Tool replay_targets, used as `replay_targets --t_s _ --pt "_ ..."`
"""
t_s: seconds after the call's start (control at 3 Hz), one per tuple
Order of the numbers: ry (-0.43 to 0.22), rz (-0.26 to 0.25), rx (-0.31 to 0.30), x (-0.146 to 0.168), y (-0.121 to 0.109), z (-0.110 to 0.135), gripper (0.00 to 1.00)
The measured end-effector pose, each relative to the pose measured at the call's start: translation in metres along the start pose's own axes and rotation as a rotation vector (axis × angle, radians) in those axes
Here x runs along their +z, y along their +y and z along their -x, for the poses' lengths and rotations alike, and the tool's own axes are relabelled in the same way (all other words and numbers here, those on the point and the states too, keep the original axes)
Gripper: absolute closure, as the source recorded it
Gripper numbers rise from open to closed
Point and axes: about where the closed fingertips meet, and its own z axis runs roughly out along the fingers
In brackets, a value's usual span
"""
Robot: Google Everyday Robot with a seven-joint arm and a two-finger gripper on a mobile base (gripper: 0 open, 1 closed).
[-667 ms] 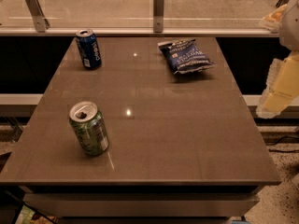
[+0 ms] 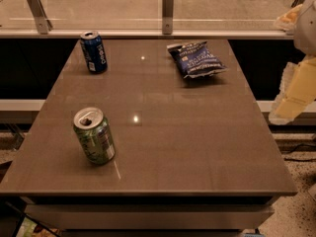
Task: Pick blue chip bag
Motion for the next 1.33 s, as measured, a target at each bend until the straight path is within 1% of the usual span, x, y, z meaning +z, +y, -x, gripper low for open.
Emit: replay_targets --t_s 0.33,0.67,1.0,1.33 --pt "-0.017 -0.06 0.01 0.004 -0.006 0.001 0.0" --pt "-0.017 -0.145 0.023 0.014 -0.019 0.007 0.0" --pt "0.008 -0.217 0.028 0.031 -0.039 0.014 0.0" --pt "0.077 -0.279 0.019 0.047 -0.07 0.014 0.0"
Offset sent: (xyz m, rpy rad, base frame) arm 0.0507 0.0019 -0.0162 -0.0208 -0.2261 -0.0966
